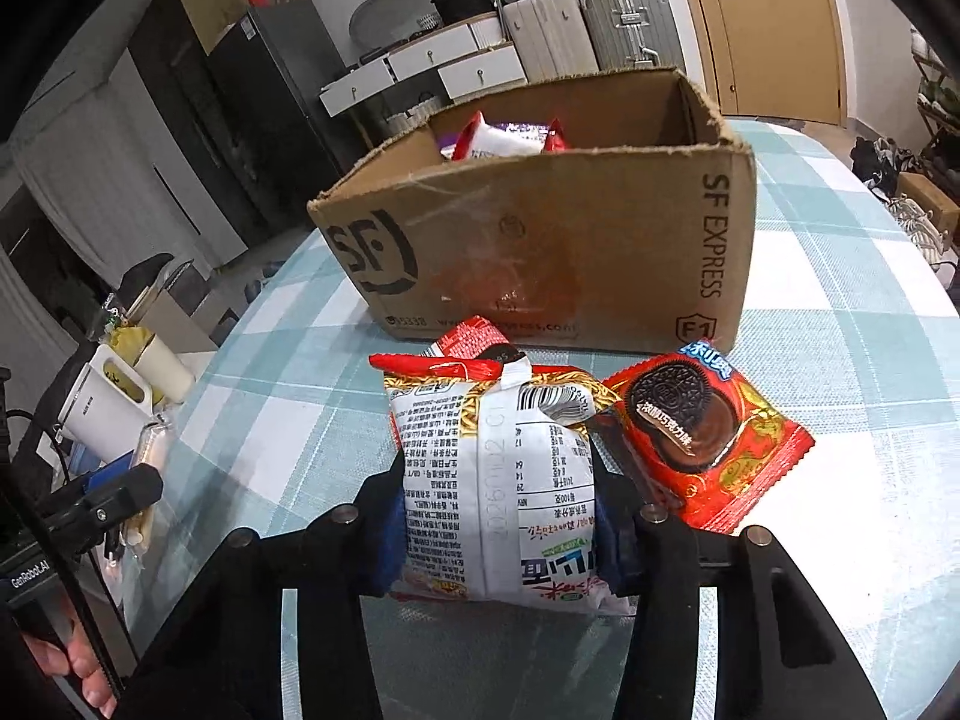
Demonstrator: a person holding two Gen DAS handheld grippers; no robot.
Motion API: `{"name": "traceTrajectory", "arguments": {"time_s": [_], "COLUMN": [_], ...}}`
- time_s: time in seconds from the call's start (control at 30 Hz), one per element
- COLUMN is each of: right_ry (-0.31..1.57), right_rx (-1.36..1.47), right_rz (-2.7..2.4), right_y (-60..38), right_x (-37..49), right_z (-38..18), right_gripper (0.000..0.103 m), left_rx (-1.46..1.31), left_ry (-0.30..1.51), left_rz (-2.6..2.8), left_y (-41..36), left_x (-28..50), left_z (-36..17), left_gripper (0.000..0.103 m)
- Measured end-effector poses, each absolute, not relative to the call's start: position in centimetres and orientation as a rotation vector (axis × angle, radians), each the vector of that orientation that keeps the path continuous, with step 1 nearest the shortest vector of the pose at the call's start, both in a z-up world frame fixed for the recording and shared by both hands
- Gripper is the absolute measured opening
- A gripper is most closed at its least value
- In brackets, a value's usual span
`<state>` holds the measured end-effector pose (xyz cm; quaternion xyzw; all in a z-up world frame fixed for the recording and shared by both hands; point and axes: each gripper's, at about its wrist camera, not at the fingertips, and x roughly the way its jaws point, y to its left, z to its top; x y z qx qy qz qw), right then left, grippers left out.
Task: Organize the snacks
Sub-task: 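Lower the right gripper onto the white chip bag and close it, then carry the cracker pack and chip bag over the box with both grippers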
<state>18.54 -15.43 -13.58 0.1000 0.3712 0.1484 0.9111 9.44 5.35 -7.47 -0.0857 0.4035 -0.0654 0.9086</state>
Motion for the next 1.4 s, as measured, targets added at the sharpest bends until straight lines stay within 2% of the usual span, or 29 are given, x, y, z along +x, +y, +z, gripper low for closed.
{"name": "traceTrajectory", "arguments": {"time_s": [0.27,0.57,1.0,1.4], "right_ry": [0.736,0.653,0.542,0.460], "right_rx": [0.223,0.248,0.269,0.248], "right_rz": [0.313,0.324,0.369,0.398], "right_y": [-16.2,-18.1,-19.0,-18.0], "right_x": [17.4,14.8,12.2,13.4], "right_z": [-12.4,-8.5,-1.2,5.4], "right_gripper": [0.049,0.048,0.048,0.048], "left_rx": [-0.174,-0.179,-0.154,-0.143], "left_ry": [0.831,0.810,0.747,0.660], "left_rz": [-0.156,-0.230,-0.292,-0.321], "left_y": [4.6,3.3,1.4,0.3], "left_x": [9.3,10.3,12.9,16.3], "left_z": [-6.9,-4.7,0.5,7.0], "left_gripper": [0.055,0.055,0.055,0.055]}}
